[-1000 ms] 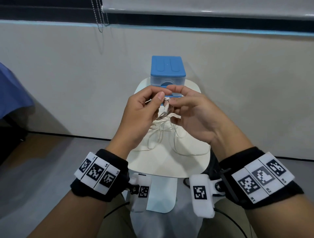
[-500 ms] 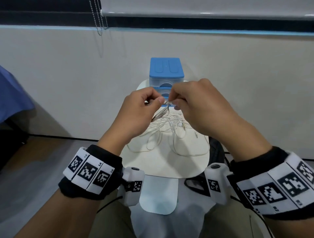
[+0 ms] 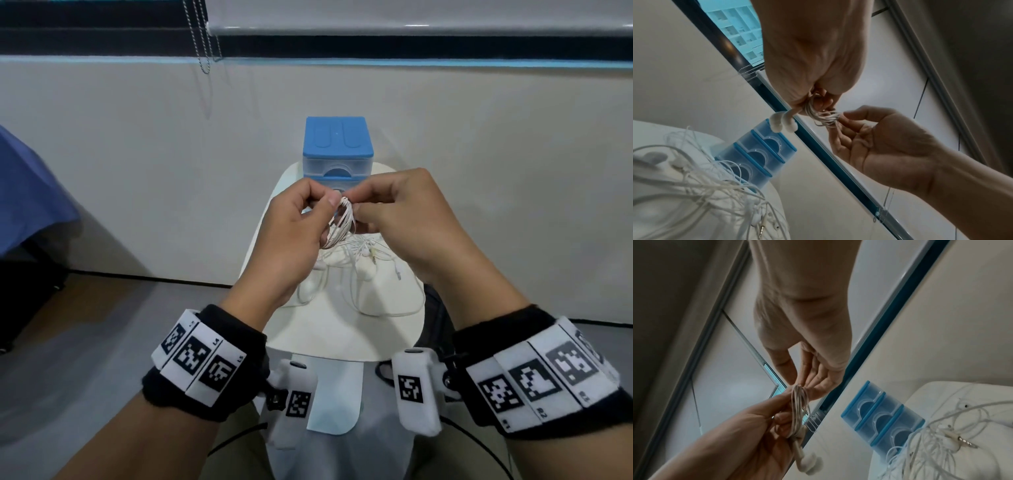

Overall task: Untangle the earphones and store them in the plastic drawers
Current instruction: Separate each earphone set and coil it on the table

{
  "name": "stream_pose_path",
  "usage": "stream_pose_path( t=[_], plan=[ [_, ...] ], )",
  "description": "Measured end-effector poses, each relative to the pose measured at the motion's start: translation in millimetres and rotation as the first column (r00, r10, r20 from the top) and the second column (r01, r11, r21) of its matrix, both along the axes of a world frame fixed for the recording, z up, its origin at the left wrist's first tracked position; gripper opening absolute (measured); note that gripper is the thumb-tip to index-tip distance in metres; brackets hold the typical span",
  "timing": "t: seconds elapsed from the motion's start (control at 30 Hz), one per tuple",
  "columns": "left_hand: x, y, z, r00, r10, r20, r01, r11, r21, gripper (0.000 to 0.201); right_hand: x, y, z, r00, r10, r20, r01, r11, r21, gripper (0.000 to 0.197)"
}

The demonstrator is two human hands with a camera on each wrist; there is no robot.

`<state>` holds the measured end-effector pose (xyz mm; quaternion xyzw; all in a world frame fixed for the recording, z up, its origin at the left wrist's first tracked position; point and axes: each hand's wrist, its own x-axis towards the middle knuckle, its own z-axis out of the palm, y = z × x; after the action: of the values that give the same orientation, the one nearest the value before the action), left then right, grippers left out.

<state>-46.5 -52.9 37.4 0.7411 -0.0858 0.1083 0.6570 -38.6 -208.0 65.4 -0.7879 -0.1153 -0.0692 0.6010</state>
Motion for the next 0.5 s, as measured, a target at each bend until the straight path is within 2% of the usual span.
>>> stream_pose_path(
  t=[0.07, 0.1, 0.17, 0.27, 0.4, 0.5],
  plan=[
    [0, -1, -1, 0.999, 0.044, 0.023, -0.045, 0.999, 0.024, 0.020, -1, 0, -2, 0.994, 0.074, -0.082, -0.057, 0.980, 0.190, 0.021],
    [0, -1, -1, 0.997, 0.062, 0.038, -0.064, 0.997, 0.038, 0.019, -2, 1, -3, 0.993, 0.086, -0.083, -0.066, 0.974, 0.217, 0.018],
    [1, -3, 0, 0.995, 0.079, 0.063, -0.082, 0.995, 0.062, 0.018, -3, 3, -8, 0.996, 0.064, -0.066, -0.050, 0.979, 0.196, 0.018],
    [0, -5, 2, 0.996, 0.071, 0.059, -0.075, 0.995, 0.070, 0.016, -3, 2, -13, 0.993, 0.066, -0.097, -0.041, 0.972, 0.232, 0.031],
    [1, -1, 4, 0.998, 0.050, 0.026, -0.052, 0.996, 0.070, 0.017, -3, -5, -10, 0.951, 0.208, -0.227, -0.121, 0.931, 0.345, 0.033],
    [2, -1, 5, 1.000, 0.018, -0.012, -0.017, 0.998, 0.058, 0.016, -4, -10, -8, 0.942, 0.260, -0.210, -0.193, 0.936, 0.293, 0.035]
  ],
)
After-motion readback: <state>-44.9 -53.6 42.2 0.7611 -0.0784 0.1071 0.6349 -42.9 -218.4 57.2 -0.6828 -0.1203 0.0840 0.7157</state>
